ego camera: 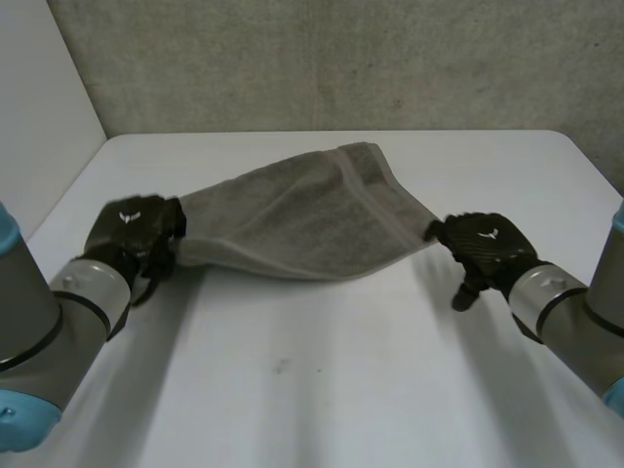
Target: Fold the towel.
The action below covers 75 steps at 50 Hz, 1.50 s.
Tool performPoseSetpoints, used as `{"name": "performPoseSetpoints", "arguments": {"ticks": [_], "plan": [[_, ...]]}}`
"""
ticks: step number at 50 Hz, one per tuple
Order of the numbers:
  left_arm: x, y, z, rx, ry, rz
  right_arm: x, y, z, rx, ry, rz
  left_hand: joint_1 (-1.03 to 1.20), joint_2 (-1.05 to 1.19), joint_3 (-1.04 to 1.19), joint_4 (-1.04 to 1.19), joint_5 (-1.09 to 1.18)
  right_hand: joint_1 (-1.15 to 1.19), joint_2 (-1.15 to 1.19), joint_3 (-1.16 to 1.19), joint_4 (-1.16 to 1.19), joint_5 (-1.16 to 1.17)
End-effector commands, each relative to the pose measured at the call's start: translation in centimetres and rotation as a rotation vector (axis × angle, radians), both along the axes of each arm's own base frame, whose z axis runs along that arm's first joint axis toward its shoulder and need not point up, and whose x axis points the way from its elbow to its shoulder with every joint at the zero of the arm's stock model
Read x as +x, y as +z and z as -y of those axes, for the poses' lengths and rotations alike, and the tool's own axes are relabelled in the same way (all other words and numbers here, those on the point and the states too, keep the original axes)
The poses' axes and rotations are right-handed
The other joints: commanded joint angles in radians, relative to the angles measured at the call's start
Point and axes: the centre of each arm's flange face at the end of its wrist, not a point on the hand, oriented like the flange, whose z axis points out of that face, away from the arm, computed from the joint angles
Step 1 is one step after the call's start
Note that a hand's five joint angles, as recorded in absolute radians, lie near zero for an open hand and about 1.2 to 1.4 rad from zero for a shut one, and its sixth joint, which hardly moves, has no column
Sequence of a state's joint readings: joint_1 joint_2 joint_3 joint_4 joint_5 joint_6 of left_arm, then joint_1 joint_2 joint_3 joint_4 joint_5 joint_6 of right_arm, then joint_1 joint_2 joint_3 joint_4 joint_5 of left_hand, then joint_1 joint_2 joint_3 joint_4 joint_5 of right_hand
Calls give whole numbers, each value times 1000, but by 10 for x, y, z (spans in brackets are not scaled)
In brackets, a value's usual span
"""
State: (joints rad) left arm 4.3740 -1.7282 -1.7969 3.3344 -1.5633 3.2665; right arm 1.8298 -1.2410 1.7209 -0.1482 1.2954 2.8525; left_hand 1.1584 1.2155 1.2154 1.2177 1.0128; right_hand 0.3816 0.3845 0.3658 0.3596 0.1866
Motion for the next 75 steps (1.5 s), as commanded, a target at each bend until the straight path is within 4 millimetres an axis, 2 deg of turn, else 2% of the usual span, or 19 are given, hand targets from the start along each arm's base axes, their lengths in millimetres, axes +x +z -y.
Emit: {"name": "performPoseSetpoints", "arguments": {"ticks": [1,5,11,16,25,32,34,35,36,45,48,50,51,53,59,61,66,70,75], "plan": [[-14,42,-19,-89,-63,-35,44,19,-26,-35,117,133,238,181,181,179,209,-123,-126,-107,-101,-103],[-18,53,-28,-101,-88,-43,78,23,-41,-28,207,193,238,181,181,179,209,-123,-126,-108,-101,-103],[-16,73,-43,-145,-103,-64,106,14,-41,-1,256,225,238,181,181,179,209,-115,-118,-99,-93,-94],[-13,82,-49,-171,-103,-78,128,-18,-33,62,267,227,238,181,181,179,209,-44,-47,-29,-23,-24],[-1,94,-52,-207,-66,-91,129,-46,-3,31,119,173,238,181,181,179,209,252,249,268,274,273],[23,91,-33,-197,33,-74,102,-53,35,-22,12,105,238,181,181,179,209,490,487,506,512,510],[26,90,-31,-193,40,-74,97,-53,41,-31,-4,104,238,181,181,179,209,590,587,606,612,611],[27,89,-30,-191,41,-74,95,-52,44,-35,-10,107,238,181,181,179,209,820,817,835,842,840],[28,88,-28,-187,45,-76,93,-48,47,-41,-19,112,238,181,181,179,209,1013,1010,1028,1035,1033],[31,79,-23,-159,53,-69,72,-15,59,-82,-61,149,238,181,181,179,209,1015,1012,1030,1037,1035],[31,76,-22,-145,55,-65,55,8,62,-115,-85,164,238,181,181,179,209,1015,1012,1030,1037,1035],[31,69,-20,-122,55,-58,40,41,58,-171,-89,188,238,181,181,179,209,1015,1012,1030,1037,1035],[31,69,-20,-122,55,-58,40,42,58,-171,-89,188,238,181,181,179,209,1015,1012,1030,1037,1035],[30,67,-19,-114,54,-57,28,70,48,-196,-61,195,238,181,181,179,209,1015,1012,1030,1037,1035],[28,62,-20,-99,45,-53,10,107,27,-175,-27,195,238,181,181,179,209,1015,1012,1030,1037,1035],[26,62,-21,-99,38,-53,0,141,7,-210,-28,191,238,181,181,179,209,1015,1012,1030,1037,1035],[25,62,-22,-98,33,-55,-11,178,-29,-286,-4,89,238,181,181,179,209,1015,1012,1030,1037,1035],[25,60,-23,-93,31,-52,-14,170,-40,-250,19,-57,238,181,181,179,209,1015,1012,1030,1037,1035],[24,49,-20,-52,31,-35,-15,136,-48,-115,102,-292,238,181,181,179,209,1015,1012,1030,1037,1035]]}}
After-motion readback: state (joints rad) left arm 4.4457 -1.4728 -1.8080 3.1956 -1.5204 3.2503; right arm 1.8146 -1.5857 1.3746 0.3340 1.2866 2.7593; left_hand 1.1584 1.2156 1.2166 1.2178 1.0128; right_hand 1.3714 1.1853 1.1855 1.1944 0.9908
